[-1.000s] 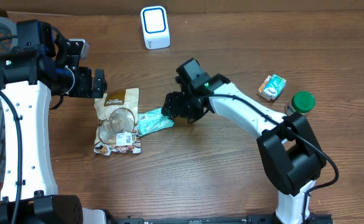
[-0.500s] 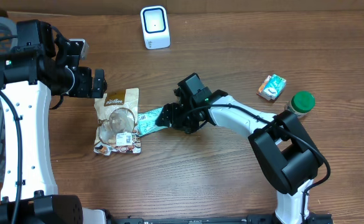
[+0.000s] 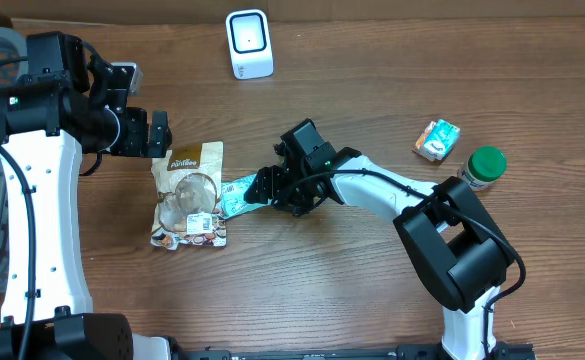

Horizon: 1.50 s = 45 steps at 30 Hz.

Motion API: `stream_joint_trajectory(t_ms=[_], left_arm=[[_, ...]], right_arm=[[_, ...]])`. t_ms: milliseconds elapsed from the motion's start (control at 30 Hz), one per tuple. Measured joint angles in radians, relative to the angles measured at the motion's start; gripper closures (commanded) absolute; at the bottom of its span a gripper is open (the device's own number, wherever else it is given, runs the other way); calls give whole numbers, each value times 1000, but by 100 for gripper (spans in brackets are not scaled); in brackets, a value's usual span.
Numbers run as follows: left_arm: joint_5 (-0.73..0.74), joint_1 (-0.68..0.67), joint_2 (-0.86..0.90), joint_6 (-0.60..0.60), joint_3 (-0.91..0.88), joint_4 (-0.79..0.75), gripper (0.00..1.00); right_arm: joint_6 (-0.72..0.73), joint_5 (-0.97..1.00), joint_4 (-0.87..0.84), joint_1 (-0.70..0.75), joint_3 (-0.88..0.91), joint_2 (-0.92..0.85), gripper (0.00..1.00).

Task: Scan the item barcode
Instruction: 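Reach the right gripper left toward the green packet, then grasp the green packet with the right gripper and lift it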

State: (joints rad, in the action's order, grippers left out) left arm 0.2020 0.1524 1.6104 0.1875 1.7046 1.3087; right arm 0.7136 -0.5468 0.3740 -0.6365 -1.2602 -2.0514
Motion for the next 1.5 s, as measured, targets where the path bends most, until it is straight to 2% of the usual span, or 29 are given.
stream_joint_trajectory(t_ms=[833, 1100, 1200, 1433, 1500], left_arm=[[0, 0, 0, 0, 0, 0, 0], [0, 0, 0, 0, 0, 0, 0], [0, 0, 0, 0, 0, 0, 0], [0, 0, 0, 0, 0, 0, 1], [0, 0, 0, 0, 0, 0, 0]], right_arm=[[19, 178, -101, 19, 0, -1, 34], [18, 211, -97, -5, 0, -2, 49], [17, 218, -93, -27, 0, -5, 60], [25, 203, -96, -45, 0, -16, 96], [30, 184, -100, -37, 0, -16, 96]])
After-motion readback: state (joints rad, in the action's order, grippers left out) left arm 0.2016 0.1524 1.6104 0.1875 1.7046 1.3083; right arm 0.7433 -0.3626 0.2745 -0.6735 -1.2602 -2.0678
